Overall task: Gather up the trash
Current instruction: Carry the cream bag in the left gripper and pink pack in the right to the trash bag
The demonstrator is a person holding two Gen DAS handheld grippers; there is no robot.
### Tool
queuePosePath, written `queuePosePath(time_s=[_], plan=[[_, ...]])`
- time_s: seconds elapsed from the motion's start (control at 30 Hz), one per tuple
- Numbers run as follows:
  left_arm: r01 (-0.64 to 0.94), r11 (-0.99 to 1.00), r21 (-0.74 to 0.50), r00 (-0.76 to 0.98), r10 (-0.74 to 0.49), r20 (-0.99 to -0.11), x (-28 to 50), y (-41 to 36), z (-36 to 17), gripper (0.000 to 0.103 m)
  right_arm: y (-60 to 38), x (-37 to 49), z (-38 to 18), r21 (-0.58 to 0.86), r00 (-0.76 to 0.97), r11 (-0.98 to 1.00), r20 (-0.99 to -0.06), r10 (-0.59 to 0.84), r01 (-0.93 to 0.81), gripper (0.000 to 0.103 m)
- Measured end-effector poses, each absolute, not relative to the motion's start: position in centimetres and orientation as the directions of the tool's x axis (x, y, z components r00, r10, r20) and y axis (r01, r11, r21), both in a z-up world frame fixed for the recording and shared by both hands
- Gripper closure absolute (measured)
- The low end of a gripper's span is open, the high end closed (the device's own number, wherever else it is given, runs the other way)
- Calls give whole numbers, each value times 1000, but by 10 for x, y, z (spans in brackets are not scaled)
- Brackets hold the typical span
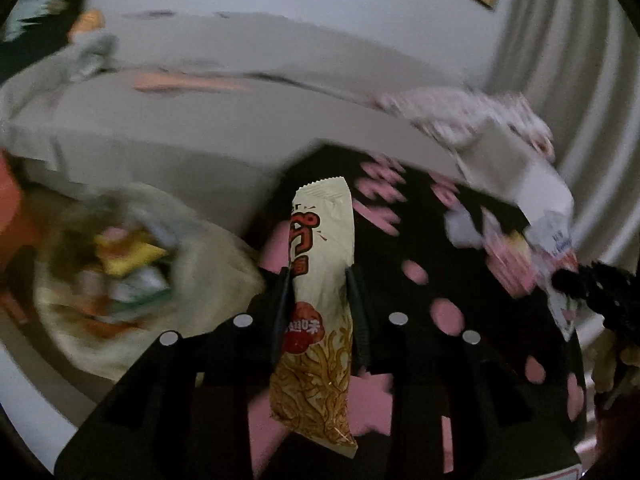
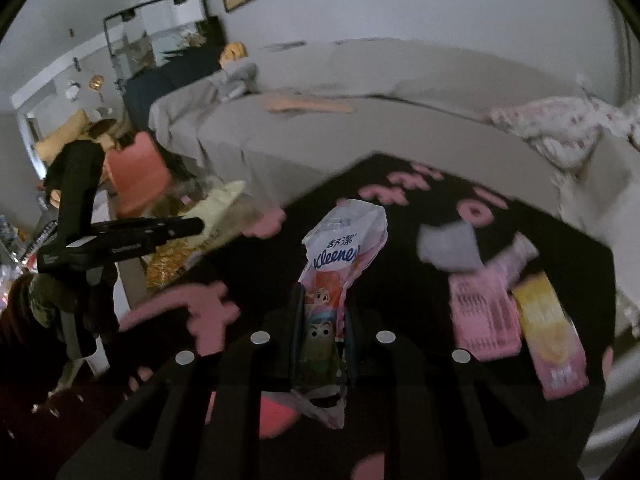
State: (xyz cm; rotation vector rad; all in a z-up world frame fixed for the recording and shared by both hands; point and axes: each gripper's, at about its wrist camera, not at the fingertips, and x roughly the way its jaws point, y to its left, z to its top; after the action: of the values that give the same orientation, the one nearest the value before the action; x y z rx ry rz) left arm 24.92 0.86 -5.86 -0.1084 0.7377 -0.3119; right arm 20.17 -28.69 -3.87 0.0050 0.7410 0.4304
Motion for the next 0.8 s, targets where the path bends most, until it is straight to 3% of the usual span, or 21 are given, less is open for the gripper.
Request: queuePosePath(time_s=[0.4, 0.7, 0.8], plan=[[-90, 966, -241, 765, -88, -638, 270, 159, -63, 76, -196, 263, -14, 187, 603, 838, -617, 506, -512, 85], [-112, 947, -300, 731, -126, -671, 296, 177, -102, 76, -140, 300, -27, 178, 531, 803, -665, 524, -569, 85], [-94, 940, -329, 725, -162, -669, 305, 179, -108, 72, -125, 308, -30, 165, 517, 795, -680, 521, -584, 85]])
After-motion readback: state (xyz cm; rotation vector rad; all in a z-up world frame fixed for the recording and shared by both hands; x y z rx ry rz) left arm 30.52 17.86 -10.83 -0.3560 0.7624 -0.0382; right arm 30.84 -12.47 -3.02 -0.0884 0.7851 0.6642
